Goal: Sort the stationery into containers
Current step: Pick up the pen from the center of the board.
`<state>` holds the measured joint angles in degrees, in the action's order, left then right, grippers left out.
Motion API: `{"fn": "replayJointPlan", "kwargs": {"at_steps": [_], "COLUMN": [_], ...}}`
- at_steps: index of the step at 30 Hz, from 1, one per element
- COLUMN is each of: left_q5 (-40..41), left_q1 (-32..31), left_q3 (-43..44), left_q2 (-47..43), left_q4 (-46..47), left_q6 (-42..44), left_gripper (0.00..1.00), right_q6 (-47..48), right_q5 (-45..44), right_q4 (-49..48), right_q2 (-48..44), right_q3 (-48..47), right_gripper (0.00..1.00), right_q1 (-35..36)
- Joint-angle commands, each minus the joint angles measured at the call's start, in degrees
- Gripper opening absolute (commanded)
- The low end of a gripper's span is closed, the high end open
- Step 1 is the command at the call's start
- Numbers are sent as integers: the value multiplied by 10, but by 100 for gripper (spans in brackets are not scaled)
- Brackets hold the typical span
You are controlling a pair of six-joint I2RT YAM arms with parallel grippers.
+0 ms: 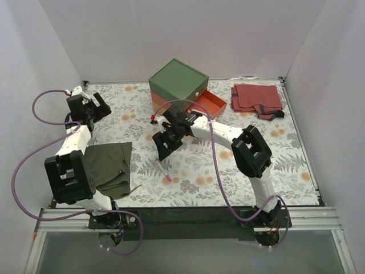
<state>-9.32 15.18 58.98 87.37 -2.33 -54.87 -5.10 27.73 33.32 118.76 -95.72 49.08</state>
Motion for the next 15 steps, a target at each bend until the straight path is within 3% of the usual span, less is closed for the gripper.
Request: {"fn": "replayJointPlan", "kwargs": {"at_steps": [1, 7, 15], "left_q5": [17, 33, 41], "left_q1": [2, 3, 3], "left_q3": [3, -3, -24], "left_q2": [-20, -19, -32], "left_q4": [6, 19, 43], "left_q6": [9, 13, 30], "left_gripper": [86, 86, 87], "right_q6": [-74, -74, -101], "right_q5": [-75, -133, -250], "right_q4": [-6, -6, 17], "right_q2": [1, 27, 57], "right_q3": [-26, -33, 1], "right_gripper": [73, 71, 56], "right_q1": [29, 71, 109]}}
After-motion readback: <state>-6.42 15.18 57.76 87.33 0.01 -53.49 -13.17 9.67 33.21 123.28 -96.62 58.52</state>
